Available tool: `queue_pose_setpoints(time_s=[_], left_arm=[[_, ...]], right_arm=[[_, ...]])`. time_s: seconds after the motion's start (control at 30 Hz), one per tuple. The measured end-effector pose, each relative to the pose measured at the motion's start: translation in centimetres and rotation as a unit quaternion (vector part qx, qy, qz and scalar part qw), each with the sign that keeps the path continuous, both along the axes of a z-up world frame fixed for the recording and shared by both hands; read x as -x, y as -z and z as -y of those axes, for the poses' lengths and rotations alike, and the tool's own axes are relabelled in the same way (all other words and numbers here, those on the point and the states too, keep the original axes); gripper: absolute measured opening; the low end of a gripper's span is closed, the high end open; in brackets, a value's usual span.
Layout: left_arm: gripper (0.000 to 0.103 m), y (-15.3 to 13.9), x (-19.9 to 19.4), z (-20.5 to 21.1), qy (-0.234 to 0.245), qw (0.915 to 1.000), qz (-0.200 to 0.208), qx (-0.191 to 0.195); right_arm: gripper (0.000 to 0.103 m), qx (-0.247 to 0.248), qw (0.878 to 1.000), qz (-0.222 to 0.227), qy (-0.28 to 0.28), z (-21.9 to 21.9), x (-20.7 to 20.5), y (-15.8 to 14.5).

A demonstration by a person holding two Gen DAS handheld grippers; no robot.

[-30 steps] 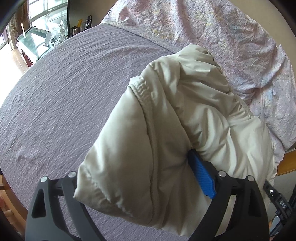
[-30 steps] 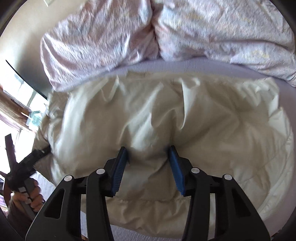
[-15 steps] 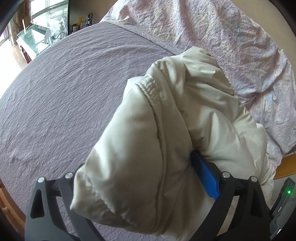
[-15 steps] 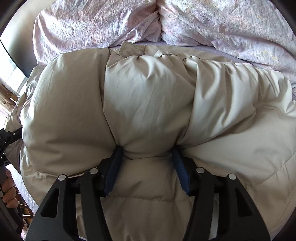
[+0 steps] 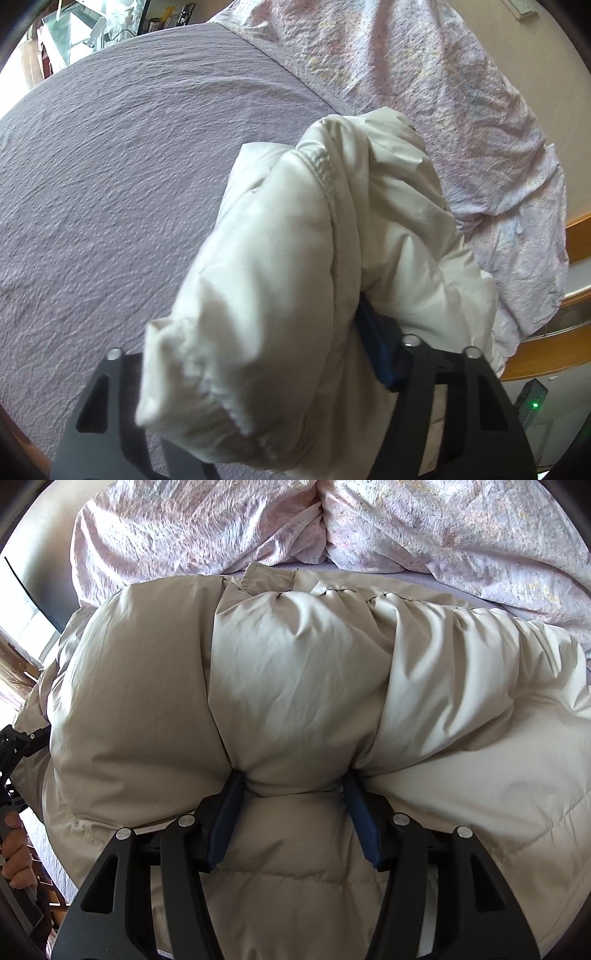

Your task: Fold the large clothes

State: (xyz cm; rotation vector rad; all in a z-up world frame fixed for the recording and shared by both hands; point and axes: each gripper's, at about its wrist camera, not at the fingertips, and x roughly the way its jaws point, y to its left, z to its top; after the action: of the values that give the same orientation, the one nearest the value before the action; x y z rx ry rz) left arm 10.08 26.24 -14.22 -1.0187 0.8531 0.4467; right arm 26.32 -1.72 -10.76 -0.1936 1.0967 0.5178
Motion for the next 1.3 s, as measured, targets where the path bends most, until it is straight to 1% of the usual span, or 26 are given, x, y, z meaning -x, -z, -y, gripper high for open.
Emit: queue_pose_setpoints(time_s=[0.03,0.07,0.1,0.13,0.23,0.47,0.6,0.73,0.93,1.07,1.2,1.3], left_arm=[[0.045,-0.3,0.1,0.0,0.002,1.0,0.006,0.0],[0.041,-0.6,0.1,0.1,0.006,0.9999,0.012,-0.001],[0.034,-1.2,0.2,0.2,0.011,0.9997,0.02,-0.002],[0.03,-1.6,0.2,0.3,0.014,0.9996,0.024,-0.003],[0.026,-3.4,0.2,0.9,0.023,0.9988,0.042,-0.013],[0.025,-8.5,-0.2,3.3,0.053,0.9932,0.097,-0.035],[0.025,-11.7,-1.4,6.2,0.089,0.9864,0.129,-0.049],[0.025,-13.9,-2.3,9.4,0.125,0.9788,0.151,-0.059],[0.025,-16.0,-4.1,13.9,0.175,0.9672,0.17,-0.069],[0.026,-16.9,-5.0,16.4,0.198,0.9609,0.175,-0.082],[0.027,-17.5,-5.9,19.0,0.219,0.9548,0.176,-0.097],[0.027,-17.7,-6.6,20.9,0.233,0.9512,0.175,-0.101]], right_arm=[[0.058,0.0,1.0,0.0,0.0,0.0,0.0,0.0],[0.058,0.0,1.0,0.0,0.0,0.0,0.0,0.0],[0.058,0.0,1.0,0.001,0.0,0.0,0.0,0.0],[0.058,-0.001,1.0,0.001,0.0,0.0,0.0,0.0],[0.058,-0.001,1.0,0.002,-0.001,0.0,0.1,0.0],[0.058,-0.001,1.0,0.003,-0.001,0.0,0.1,0.1],[0.058,-0.002,1.0,0.002,-0.002,0.0,0.1,0.1],[0.058,-0.006,1.0,-0.001,-0.003,0.1,0.0,0.1],[0.058,-0.02,1.0,-0.012,-0.004,0.7,-0.4,0.0],[0.058,-0.033,0.999,-0.021,-0.01,1.6,-0.7,-0.3],[0.058,-0.043,0.999,-0.029,-0.01,3.3,-0.9,-0.9],[0.058,-0.054,0.998,-0.019,-0.01,5.4,-0.7,-1.7]])
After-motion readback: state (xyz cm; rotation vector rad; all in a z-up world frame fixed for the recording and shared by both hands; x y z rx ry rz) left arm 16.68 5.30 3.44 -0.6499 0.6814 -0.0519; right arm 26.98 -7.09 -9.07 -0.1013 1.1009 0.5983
